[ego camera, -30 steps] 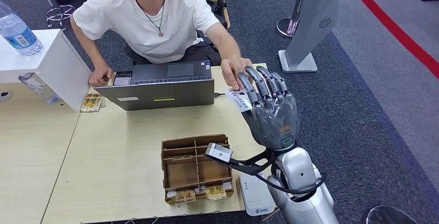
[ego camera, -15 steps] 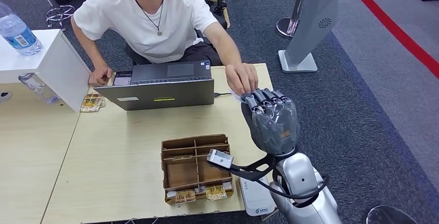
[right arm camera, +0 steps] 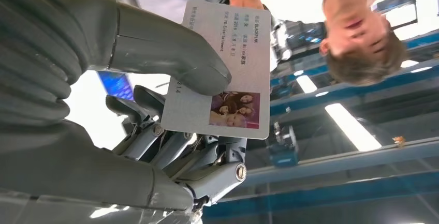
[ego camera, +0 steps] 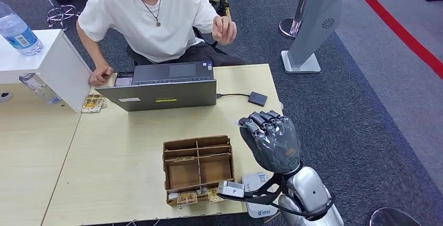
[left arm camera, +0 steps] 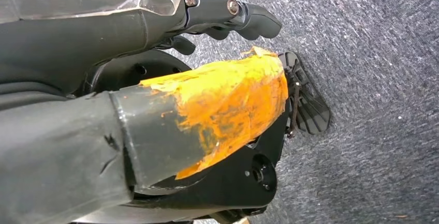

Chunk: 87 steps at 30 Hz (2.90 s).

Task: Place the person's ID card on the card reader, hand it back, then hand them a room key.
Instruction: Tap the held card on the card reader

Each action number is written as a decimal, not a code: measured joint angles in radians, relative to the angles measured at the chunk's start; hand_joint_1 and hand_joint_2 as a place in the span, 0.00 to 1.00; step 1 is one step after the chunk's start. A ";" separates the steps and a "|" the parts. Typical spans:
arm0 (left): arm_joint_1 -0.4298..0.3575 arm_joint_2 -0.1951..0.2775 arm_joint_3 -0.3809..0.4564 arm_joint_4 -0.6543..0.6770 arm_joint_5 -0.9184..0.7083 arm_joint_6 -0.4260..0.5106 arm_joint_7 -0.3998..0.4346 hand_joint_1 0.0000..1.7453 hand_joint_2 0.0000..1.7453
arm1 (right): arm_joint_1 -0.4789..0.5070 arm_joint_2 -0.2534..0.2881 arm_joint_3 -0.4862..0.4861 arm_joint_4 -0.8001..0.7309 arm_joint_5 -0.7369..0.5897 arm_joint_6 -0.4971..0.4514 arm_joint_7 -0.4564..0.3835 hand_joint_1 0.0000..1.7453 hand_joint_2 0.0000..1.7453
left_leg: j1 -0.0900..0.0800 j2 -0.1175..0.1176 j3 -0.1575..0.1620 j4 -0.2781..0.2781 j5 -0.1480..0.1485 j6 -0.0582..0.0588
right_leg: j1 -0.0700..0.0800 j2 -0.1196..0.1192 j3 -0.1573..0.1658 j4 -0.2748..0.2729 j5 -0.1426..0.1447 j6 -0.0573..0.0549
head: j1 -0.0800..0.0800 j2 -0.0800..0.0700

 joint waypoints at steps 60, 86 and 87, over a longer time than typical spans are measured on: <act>0.010 0.045 -0.297 0.025 -0.319 -0.259 0.072 0.00 0.00 | 0.079 -0.249 -0.198 0.319 -1.161 0.905 -0.167 1.00 1.00 | 0.000 -0.001 -0.001 0.000 0.000 0.000 | 0.000 -0.001 -0.001 -0.001 0.000 0.000 | 0.000 0.000; 0.011 0.064 -0.395 0.025 -0.393 -0.305 0.102 0.00 0.00 | 0.229 -0.396 -0.141 0.202 -1.034 0.880 -0.084 1.00 1.00 | 0.000 0.000 -0.001 0.000 -0.001 0.001 | 0.000 -0.001 -0.001 -0.001 0.000 0.001 | 0.000 0.000; 0.011 0.064 -0.399 0.025 -0.397 -0.308 0.103 0.00 0.00 | 0.225 -0.398 -0.134 0.203 -1.031 0.875 -0.080 1.00 1.00 | 0.000 0.000 -0.001 0.000 -0.001 0.001 | 0.000 -0.001 -0.001 -0.001 0.000 0.001 | 0.000 0.000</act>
